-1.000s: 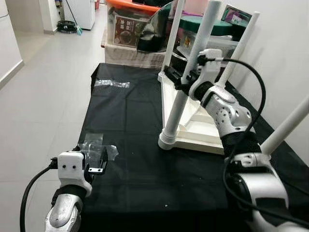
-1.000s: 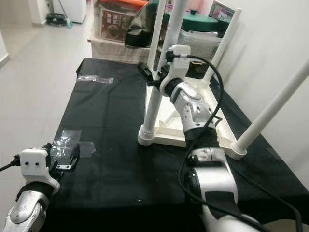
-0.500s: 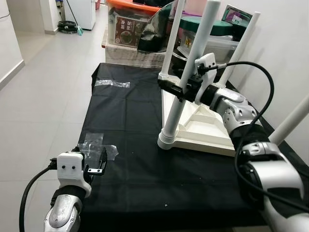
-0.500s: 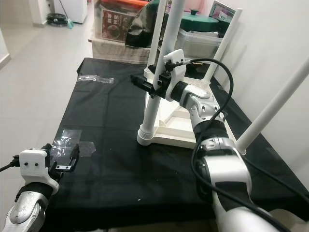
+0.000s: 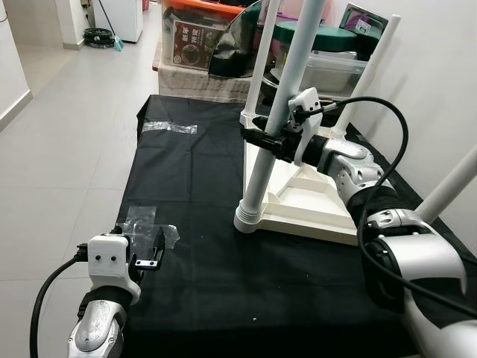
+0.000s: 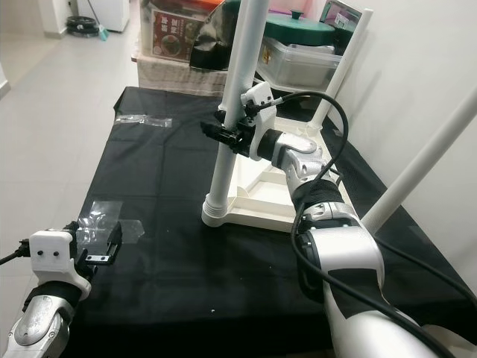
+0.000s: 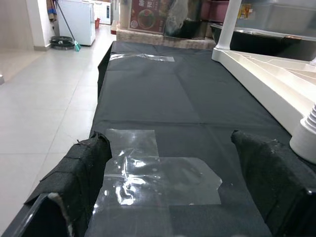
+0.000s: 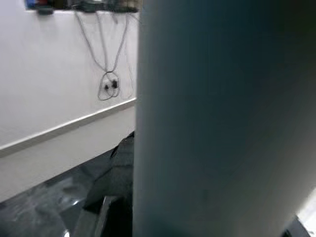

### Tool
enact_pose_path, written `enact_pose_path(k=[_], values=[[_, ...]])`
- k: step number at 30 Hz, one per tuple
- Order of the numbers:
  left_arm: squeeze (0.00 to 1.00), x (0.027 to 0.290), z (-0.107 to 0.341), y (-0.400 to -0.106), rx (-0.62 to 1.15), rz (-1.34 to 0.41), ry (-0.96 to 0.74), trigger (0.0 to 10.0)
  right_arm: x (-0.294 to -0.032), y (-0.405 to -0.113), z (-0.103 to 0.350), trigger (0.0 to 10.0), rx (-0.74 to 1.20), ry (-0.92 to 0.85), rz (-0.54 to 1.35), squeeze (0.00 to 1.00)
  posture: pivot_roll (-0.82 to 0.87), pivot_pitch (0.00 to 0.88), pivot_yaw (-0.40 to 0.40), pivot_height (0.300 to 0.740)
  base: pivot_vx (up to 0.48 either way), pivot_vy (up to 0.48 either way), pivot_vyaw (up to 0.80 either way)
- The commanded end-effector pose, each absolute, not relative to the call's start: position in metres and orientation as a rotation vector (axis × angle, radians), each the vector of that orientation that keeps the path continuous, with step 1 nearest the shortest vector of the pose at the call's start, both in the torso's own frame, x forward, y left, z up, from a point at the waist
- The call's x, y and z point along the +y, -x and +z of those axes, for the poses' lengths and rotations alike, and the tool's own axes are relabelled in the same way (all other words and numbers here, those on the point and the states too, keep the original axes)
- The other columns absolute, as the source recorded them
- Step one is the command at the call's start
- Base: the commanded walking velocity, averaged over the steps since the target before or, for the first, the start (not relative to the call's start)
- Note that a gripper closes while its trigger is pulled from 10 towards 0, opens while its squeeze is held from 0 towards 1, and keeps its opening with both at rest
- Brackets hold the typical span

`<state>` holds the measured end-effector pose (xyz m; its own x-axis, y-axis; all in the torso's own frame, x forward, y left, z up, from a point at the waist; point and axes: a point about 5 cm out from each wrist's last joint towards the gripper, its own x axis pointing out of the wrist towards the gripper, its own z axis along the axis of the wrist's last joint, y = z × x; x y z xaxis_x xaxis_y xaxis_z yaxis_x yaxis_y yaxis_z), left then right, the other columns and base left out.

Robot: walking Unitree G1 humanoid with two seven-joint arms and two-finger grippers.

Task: Building children table

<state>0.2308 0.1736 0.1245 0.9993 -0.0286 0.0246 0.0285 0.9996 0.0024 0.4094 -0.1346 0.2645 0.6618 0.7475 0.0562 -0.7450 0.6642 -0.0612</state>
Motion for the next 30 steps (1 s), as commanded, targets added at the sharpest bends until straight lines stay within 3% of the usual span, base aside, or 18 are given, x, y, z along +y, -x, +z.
enact_pose_path(k=[1,4,5,6,7,9,10,11,14,15,18,23,24,27,28,30], values=[[0.0,0.17,0.123,-0.229,-0.021,-0.037,-0.005,10.0,-0.137,-0.413,0.248,0.0,0.027,0.082,0.737,0.0,0.12,0.0,-0.202,0.74,0.0,0.0,0.0],[0.0,0.17,0.123,-0.228,-0.021,-0.037,-0.005,10.0,-0.139,-0.415,0.245,0.0,0.049,0.082,0.686,0.0,0.12,0.0,-0.202,0.74,0.0,0.0,0.0],[0.0,0.17,0.122,-0.228,-0.02,-0.037,-0.004,10.0,-0.144,-0.418,0.24,0.0,0.079,0.081,0.552,0.0,0.12,0.0,-0.202,0.74,0.0,0.0,0.0],[0.0,0.17,0.122,-0.228,-0.02,-0.037,-0.004,10.0,-0.144,-0.418,0.24,0.0,0.079,0.081,0.552,0.0,0.12,0.0,-0.202,0.74,0.0,0.0,0.0],[0.0,0.17,0.122,-0.228,-0.02,-0.036,-0.004,10.0,-0.147,-0.42,0.236,0.0,0.099,0.083,0.458,0.0,0.12,0.0,-0.202,0.74,0.0,0.0,0.0],[0.0,0.171,0.122,-0.227,-0.019,-0.032,-0.004,10.0,-0.173,-0.421,0.217,0.0,0.126,-0.053,-0.024,0.0,0.13,0.0,-0.206,0.74,0.0,0.0,0.0],[0.0,0.171,0.122,-0.227,-0.019,-0.032,-0.004,10.0,-0.173,-0.421,0.217,0.0,0.126,-0.053,-0.024,0.0,0.13,0.0,-0.206,0.74,0.0,0.0,0.0],[0.0,0.171,0.122,-0.227,-0.019,-0.029,-0.005,10.0,-0.173,-0.418,0.205,0.0,0.139,-0.116,-0.141,0.0,0.13,0.0,-0.2,0.74,0.0,0.0,0.0],[0.0,0.172,0.122,-0.227,-0.018,-0.028,-0.006,10.0,-0.169,-0.415,0.196,0.0,0.152,-0.153,-0.208,0.0,0.12,0.0,-0.197,0.74,0.0,0.0,0.0],[0.0,0.172,0.122,-0.227,-0.018,-0.029,-0.006,10.0,-0.157,-0.412,0.189,0.0,0.15,-0.165,-0.22,0.0,0.12,0.0,-0.194,0.74,0.0,0.0,0.0],[0.0,0.171,0.122,-0.228,-0.017,-0.034,-0.005,10.0,-0.134,-0.403,0.184,0.0,0.133,-0.147,-0.213,0.0,0.11,0.0,-0.188,0.74,0.0,0.0,0.0],[0.0,0.17,0.122,-0.229,-0.016,-0.037,0.0,10.0,-0.117,-0.4,0.189,0.3,0.129,-0.143,-0.158,0.0,0.1,0.0,-0.189,0.74,0.0,0.0,0.0],[0.0,0.17,0.122,-0.229,-0.016,-0.037,0.002,10.0,-0.113,-0.402,0.194,10.0,0.118,-0.149,-0.122,0.0,0.1,0.0,-0.189,0.74,0.0,0.0,0.0],[0.0,0.17,0.121,-0.229,-0.015,-0.038,0.004,10.0,-0.113,-0.402,0.205,10.0,0.068,-0.155,-0.111,0.0,0.1,0.0,-0.189,0.74,0.0,0.0,0.0],[0.0,0.17,0.121,-0.229,-0.015,-0.039,0.005,10.0,-0.117,-0.403,0.208,10.0,0.048,-0.158,-0.137,1.0,0.1,0.0,-0.184,0.74,0.0,0.0,0.0],[0.0,0.17,0.121,-0.229,-0.015,-0.039,0.005,10.0,-0.12,-0.403,0.211,10.0,0.036,-0.161,-0.155,1.0,0.1,0.0,-0.184,0.74,0.0,0.0,0.0]])
